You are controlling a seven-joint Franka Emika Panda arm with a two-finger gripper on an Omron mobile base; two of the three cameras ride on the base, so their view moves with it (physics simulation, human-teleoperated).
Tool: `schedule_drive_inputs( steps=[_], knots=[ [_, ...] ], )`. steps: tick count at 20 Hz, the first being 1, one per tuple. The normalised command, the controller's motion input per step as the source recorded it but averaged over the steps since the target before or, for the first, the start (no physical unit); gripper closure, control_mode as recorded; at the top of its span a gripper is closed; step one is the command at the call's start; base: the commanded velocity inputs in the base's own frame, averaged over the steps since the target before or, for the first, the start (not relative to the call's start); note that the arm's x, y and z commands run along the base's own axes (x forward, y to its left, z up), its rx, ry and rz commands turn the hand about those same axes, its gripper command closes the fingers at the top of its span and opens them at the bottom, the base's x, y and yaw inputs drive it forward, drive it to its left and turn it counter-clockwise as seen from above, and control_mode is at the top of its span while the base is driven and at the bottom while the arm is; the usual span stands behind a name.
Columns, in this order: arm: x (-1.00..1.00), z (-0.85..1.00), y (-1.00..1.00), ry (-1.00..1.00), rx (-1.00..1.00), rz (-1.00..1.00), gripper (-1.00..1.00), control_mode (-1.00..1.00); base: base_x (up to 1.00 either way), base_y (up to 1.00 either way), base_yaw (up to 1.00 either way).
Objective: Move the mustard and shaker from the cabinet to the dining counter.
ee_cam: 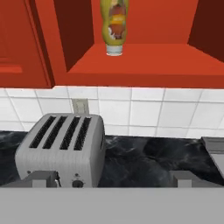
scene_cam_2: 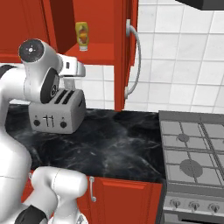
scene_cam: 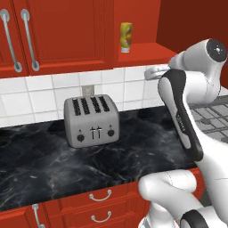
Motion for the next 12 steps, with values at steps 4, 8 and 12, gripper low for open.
schedule_drive_inputs(
  steps=[4, 8, 12],
  knots=[
    [0.4, 0.38, -0.06, 0.0, 0.01, 0.09, -1.0, -1.0, 0.0, 0.0, 0.0],
    [0.47, 0.27, -0.05, 0.0, 0.02, 0.18, -1.0, -1.0, 0.0, 0.0, 0.0],
    [0.59, 0.1, -0.02, 0.0, 0.01, 0.2, -1.0, -1.0, 0.0, 0.0, 0.0]
  ],
)
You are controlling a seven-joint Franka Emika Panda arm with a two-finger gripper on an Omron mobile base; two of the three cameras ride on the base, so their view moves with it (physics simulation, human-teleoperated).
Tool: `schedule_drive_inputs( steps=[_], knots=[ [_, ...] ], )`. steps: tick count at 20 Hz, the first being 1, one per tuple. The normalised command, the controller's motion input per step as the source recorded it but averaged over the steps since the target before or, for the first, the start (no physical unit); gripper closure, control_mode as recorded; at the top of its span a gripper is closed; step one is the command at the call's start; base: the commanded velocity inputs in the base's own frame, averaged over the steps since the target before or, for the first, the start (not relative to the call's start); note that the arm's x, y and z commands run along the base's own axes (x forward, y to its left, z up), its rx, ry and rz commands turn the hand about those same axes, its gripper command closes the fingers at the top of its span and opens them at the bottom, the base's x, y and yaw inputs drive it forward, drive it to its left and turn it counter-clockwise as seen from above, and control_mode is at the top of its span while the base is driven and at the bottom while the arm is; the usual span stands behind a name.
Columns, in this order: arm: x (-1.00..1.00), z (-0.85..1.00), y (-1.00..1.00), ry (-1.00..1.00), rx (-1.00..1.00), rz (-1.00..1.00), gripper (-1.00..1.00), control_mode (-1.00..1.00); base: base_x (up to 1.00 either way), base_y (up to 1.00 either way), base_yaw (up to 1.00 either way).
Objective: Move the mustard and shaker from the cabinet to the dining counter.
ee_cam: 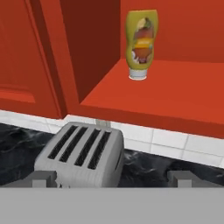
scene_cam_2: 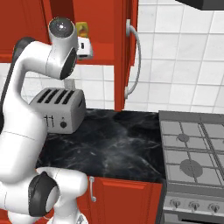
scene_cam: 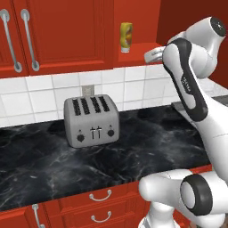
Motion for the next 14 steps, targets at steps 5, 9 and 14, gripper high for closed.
schedule_drive_inputs(
  steps=[5, 9, 14],
  knots=[
    [0.72, 0.08, -0.01, 0.0, 0.04, 0.15, -1.0, -1.0, 0.0, 0.0, 0.0],
    [0.69, 0.04, 0.01, 0.01, 0.02, 0.06, -1.0, -1.0, 0.0, 0.0, 0.0],
    [0.66, 0.0, 0.18, 0.0, 0.01, 0.03, -1.0, -1.0, 0.0, 0.0, 0.0]
  ],
)
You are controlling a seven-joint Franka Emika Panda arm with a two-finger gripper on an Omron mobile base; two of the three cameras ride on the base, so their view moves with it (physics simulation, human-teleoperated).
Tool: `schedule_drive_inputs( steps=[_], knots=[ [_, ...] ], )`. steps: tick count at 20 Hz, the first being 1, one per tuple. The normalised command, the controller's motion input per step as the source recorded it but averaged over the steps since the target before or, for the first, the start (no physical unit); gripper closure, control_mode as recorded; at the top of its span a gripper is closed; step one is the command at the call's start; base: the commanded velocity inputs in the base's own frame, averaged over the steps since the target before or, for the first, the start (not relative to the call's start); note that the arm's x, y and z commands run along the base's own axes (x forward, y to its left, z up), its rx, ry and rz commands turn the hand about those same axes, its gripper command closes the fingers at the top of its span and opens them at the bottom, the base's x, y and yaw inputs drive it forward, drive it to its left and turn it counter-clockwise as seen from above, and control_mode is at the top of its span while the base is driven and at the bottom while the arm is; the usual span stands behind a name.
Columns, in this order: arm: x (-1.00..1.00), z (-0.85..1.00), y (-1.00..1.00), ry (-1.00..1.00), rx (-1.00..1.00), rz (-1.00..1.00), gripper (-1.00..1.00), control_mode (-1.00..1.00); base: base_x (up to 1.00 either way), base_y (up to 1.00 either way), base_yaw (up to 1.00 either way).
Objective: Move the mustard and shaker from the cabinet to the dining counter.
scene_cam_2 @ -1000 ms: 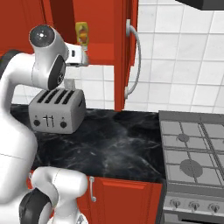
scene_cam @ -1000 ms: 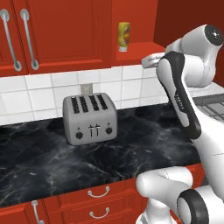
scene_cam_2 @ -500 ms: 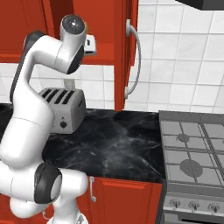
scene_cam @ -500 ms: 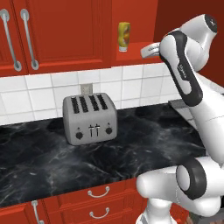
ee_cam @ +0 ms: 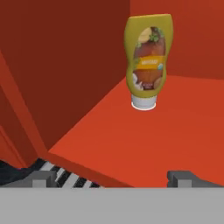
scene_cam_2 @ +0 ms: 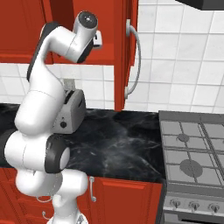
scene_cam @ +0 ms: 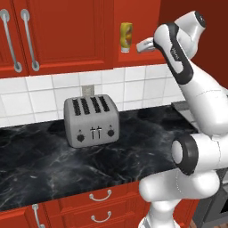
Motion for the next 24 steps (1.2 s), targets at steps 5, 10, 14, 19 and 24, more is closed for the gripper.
schedule_drive_inputs(
  steps=[5, 10, 14, 19, 24],
  knots=[
    [0.5, -0.04, 0.25, 0.0, 0.0, 0.02, -1.0, -1.0, 0.0, 0.0, 0.0],
    [0.49, -0.12, 0.06, 0.06, 0.0, 0.05, -1.0, -1.0, 0.0, 0.0, 0.0],
    [0.44, -0.07, 0.0, 0.06, 0.0, 0.06, -1.0, -1.0, 0.0, 0.0, 0.0],
    [0.44, 0.0, 0.03, 0.01, 0.0, 0.03, -1.0, -1.0, 0.0, 0.0, 0.0],
    [0.36, -0.02, 0.13, 0.0, 0.0, 0.02, -1.0, -1.0, 0.0, 0.0, 0.0]
  ],
)
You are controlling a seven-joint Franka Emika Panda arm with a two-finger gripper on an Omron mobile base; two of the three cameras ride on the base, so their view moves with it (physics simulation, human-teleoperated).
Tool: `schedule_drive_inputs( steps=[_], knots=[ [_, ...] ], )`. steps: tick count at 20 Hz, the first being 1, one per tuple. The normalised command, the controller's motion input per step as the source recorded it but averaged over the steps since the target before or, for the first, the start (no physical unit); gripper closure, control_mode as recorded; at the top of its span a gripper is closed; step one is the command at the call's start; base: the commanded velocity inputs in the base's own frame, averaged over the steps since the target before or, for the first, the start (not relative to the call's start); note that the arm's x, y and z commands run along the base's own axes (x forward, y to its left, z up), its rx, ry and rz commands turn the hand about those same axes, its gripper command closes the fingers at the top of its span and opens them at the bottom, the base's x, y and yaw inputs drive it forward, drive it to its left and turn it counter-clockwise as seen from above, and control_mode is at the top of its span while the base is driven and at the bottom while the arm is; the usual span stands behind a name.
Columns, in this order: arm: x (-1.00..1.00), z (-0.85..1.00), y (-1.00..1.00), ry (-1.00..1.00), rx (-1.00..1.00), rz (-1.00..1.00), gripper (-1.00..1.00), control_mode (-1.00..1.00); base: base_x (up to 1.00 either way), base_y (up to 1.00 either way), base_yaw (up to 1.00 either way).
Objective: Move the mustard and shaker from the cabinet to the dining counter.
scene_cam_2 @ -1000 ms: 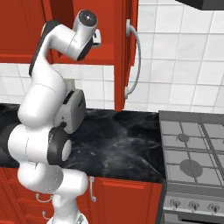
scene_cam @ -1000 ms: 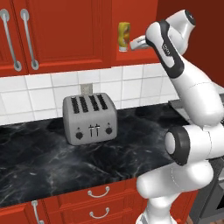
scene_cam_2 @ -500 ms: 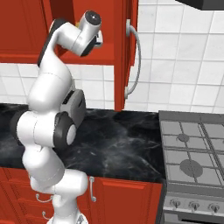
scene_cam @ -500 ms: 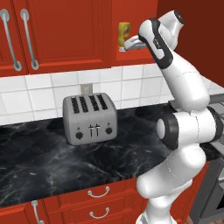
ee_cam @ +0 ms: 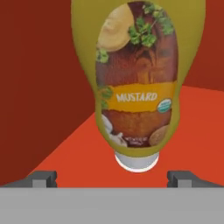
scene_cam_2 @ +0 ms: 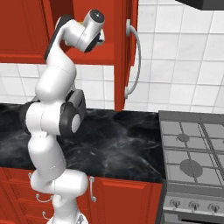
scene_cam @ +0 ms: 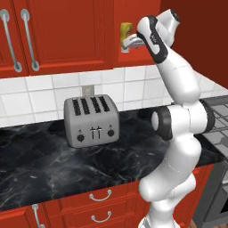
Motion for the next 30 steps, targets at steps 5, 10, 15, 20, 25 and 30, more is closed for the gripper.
schedule_drive_inputs(
  steps=[5, 10, 15, 20, 25, 30],
  knots=[
    [0.38, -0.01, 0.11, 0.0, 0.0, 0.0, -1.0, -1.0, 0.0, 0.0, 0.0],
    [0.3, -0.03, 0.04, 0.0, 0.0, 0.0, -1.0, -1.0, 0.0, 0.0, 0.0],
    [0.26, -0.06, 0.0, 0.0, 0.0, 0.0, -1.0, -1.0, 0.0, 0.0, 0.0],
    [0.22, -0.1, 0.05, -0.01, 0.0, 0.0, 1.0, -1.0, 0.0, 0.0, 0.0],
    [-0.02, -0.04, 0.15, -0.2, 0.0, 0.07, 1.0, -1.0, 0.0, 0.0, 0.0],
    [-0.33, -0.01, 0.01, -0.22, 0.0, 0.05, 1.0, -1.0, 0.0, 0.0, 0.0]
  ],
)
